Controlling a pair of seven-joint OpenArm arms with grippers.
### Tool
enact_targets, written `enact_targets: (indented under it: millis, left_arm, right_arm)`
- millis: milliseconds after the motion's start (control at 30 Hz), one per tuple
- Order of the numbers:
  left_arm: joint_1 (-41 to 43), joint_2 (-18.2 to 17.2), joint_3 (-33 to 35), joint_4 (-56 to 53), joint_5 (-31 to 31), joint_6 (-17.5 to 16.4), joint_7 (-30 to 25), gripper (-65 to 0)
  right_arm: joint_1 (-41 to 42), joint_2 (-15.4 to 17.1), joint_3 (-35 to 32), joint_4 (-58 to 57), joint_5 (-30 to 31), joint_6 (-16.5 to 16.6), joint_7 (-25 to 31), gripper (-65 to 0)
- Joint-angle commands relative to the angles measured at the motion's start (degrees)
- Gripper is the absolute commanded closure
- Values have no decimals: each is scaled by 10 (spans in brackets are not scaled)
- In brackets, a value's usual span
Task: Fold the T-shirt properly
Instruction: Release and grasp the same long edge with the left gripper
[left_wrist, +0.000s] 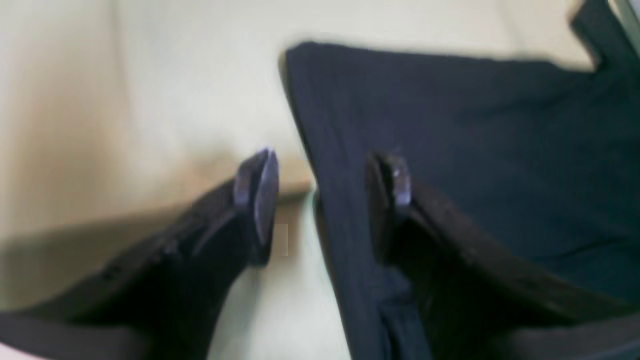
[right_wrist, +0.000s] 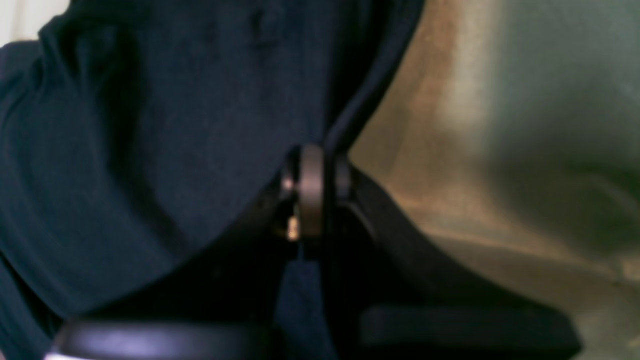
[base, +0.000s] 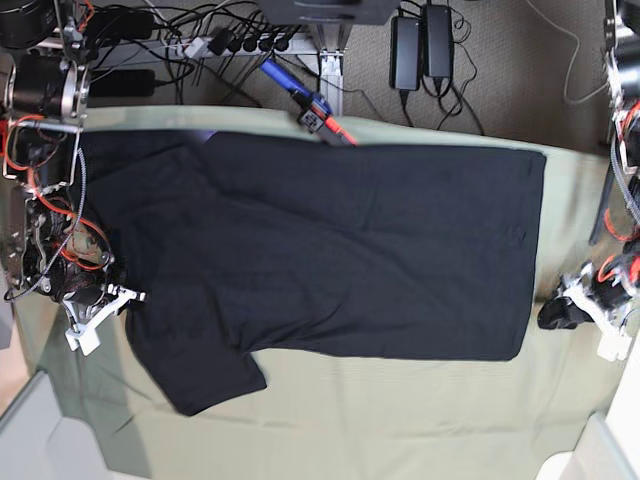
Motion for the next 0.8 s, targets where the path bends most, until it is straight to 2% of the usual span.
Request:
enact_targets:
  millis: [0, 133, 267, 433, 567, 667, 767]
  left_arm:
    - [-31, -1, 12, -19, 2, -8, -18, -316]
    - [-92, 35, 49, -135, 64, -8, -74, -316]
    - [-118, 43, 49, -183, 106, -8, -120, -316]
    - [-124, 41, 48, -183, 122, 26, -119, -316]
    - [-124, 43, 48, -183, 106, 24, -101, -316]
    - [-124, 49, 48, -182, 74, -8, -86, -316]
    - [-124, 61, 48, -180, 61, -8, -76, -316]
  right_arm:
    - [16, 10, 3, 10, 7, 39, 8, 0]
    - [17, 10, 3, 10, 7, 39, 7, 0]
    - [15, 11, 3, 10, 7, 39, 4, 0]
    - [15, 12, 3, 10, 7, 39, 2, 0]
    - [15, 12, 3, 10, 9, 39, 2, 0]
    - [15, 12, 3, 10, 9, 39, 2, 0]
    - [15, 12, 3, 10, 9, 39, 2, 0]
